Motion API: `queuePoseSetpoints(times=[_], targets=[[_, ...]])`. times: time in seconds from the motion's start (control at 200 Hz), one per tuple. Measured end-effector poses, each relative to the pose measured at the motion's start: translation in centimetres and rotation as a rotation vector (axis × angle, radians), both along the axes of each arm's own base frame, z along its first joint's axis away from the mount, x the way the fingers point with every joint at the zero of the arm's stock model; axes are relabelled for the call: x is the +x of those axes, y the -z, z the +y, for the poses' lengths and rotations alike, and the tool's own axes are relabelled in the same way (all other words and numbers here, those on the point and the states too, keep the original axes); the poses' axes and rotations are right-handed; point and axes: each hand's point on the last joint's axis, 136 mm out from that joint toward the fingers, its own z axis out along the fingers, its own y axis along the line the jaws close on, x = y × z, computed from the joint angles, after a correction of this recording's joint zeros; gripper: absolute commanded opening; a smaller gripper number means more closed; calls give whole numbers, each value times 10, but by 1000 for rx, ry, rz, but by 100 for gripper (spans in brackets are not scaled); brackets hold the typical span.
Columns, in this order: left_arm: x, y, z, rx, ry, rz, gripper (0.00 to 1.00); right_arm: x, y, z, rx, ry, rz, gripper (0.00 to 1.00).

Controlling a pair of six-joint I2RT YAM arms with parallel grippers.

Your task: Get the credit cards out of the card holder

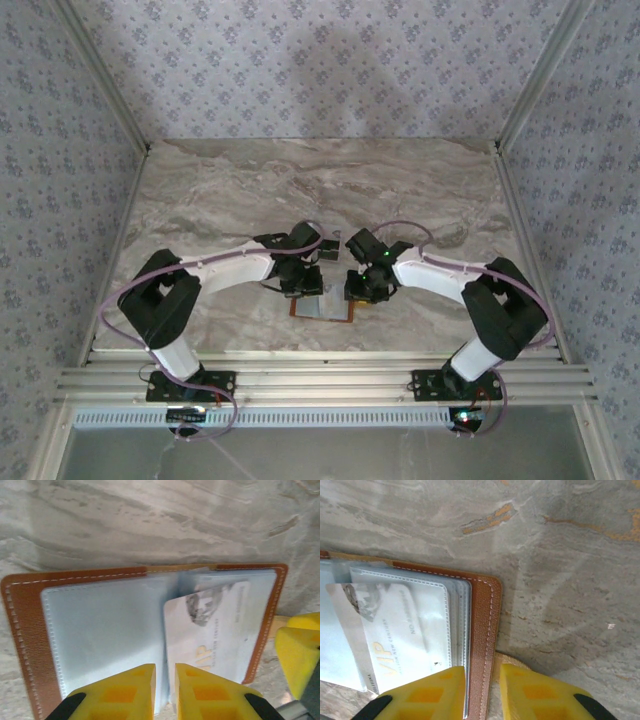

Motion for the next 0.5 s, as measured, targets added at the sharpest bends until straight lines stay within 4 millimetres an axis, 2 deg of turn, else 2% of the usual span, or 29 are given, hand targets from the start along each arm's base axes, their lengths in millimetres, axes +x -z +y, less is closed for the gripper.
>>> queuePoseSetpoints(times=[0.115, 0.3, 0.37, 0.5], targets=[[0, 1, -7, -46, -11, 10, 20, -2, -1, 3, 1, -12, 0, 33], [-3, 9, -5, -73, -37, 39, 23, -4, 5, 8, -7, -28, 11, 34], [-3, 13, -2, -80, -52, 50, 25, -5, 13, 8, -22, -31, 30, 31], [-3, 21, 4, -92, -79, 70, 26, -3, 14, 11, -21, -32, 34, 24]])
